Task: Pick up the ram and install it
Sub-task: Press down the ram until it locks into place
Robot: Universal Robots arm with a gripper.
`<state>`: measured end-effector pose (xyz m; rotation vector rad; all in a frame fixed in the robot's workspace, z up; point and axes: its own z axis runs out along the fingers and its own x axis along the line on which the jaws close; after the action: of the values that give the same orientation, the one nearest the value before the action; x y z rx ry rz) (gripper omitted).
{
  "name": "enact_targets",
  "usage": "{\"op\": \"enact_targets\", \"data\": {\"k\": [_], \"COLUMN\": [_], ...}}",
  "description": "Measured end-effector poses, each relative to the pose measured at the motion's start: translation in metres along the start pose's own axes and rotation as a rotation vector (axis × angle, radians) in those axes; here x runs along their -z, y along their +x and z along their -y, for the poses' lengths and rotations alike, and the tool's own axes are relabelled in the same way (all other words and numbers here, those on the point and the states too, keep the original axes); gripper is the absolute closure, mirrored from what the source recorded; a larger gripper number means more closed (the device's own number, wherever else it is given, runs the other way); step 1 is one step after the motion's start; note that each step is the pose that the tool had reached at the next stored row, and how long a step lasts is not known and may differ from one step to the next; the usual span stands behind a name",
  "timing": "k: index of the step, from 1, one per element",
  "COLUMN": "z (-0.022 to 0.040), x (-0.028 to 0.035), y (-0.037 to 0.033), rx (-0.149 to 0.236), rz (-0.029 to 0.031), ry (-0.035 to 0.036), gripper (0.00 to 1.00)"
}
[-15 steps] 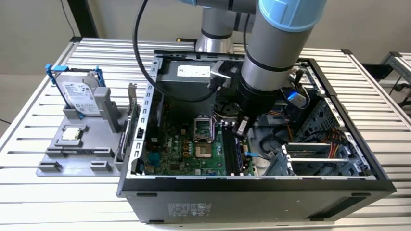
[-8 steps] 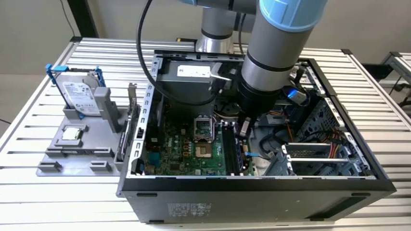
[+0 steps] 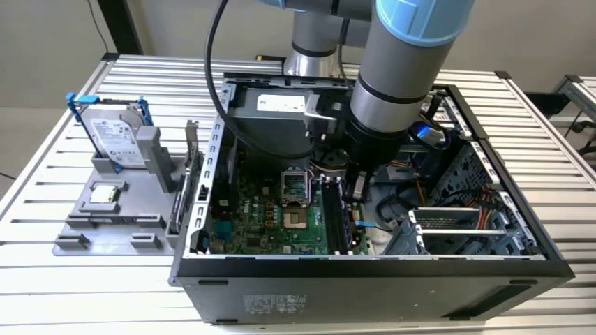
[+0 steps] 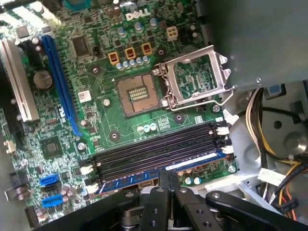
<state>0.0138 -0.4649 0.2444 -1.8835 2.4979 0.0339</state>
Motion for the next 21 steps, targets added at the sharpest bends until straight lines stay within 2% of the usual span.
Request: {"op": "enact_targets", "data": {"k": [9,16,21], "z": [0.0002,0.0001,0.0003], "x": [0.0,-0.0002,-0.0003], "y": [-0.0001,0.0,0.0002], "rx": [0.128,0.242,0.25], "rz": [0.0011,0.0011,0.0014], "ry": [0.004,0.0039,0.0038], "gripper": [1.0,1.0,1.0]}}
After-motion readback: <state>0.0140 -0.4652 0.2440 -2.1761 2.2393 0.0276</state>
